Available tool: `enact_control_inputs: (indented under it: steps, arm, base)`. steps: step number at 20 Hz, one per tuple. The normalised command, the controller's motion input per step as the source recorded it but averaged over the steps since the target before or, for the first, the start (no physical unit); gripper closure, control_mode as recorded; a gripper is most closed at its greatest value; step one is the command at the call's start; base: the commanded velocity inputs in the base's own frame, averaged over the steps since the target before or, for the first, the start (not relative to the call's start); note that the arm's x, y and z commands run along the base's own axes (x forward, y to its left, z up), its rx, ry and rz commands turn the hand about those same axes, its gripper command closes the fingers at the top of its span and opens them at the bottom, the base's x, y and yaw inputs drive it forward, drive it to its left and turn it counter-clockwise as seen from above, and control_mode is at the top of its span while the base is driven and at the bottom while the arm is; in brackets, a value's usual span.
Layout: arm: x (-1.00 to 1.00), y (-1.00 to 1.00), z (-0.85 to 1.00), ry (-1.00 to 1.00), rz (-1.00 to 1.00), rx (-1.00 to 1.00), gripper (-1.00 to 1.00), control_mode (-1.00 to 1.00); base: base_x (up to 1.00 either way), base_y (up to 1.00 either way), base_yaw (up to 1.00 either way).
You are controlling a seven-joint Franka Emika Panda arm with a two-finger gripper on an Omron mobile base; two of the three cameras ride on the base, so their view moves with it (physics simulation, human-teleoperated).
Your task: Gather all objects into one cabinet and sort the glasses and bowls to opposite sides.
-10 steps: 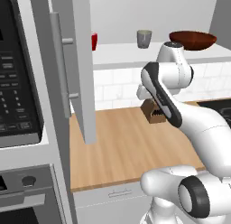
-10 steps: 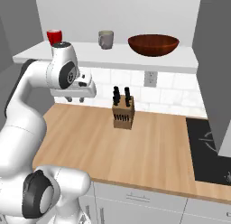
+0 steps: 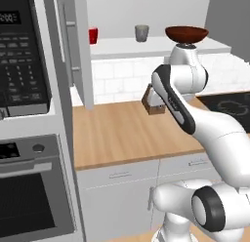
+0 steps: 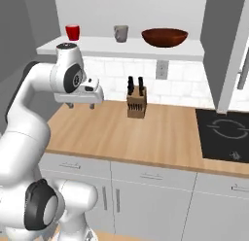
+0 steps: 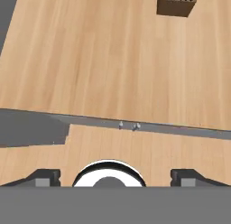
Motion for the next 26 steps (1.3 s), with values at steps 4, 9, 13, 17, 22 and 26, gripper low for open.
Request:
enact_control_inputs:
  steps: [4,9,13,17,22,26]
  arm:
    - [0.00,0.00,0.00,0.00,0.00,0.00,-1.00,1.00]
    - [0.00,0.00,0.00,0.00,0.00,0.00,-1.00,1.00]
    - [0.00,0.00,0.00,0.00,0.00,0.00,-1.00,1.00]
    - [0.00,0.00,0.00,0.00,0.00,0.00,-1.00,1.00]
    - [0.00,0.00,0.00,0.00,0.00,0.00,-1.00,1.00]
    - [0.00,0.00,0.00,0.00,0.00,0.00,-1.00,1.00]
  base:
    - [-1.00,-0.04,-0.05]
    - [-0.61,-0.88,-0.13]
    - [-0.15,-0.81,0.00]
    - [-0.01,-0.06,0.00]
    - [-0.03,-0.78,0.09]
    - [-0.13,-1.00,0.09]
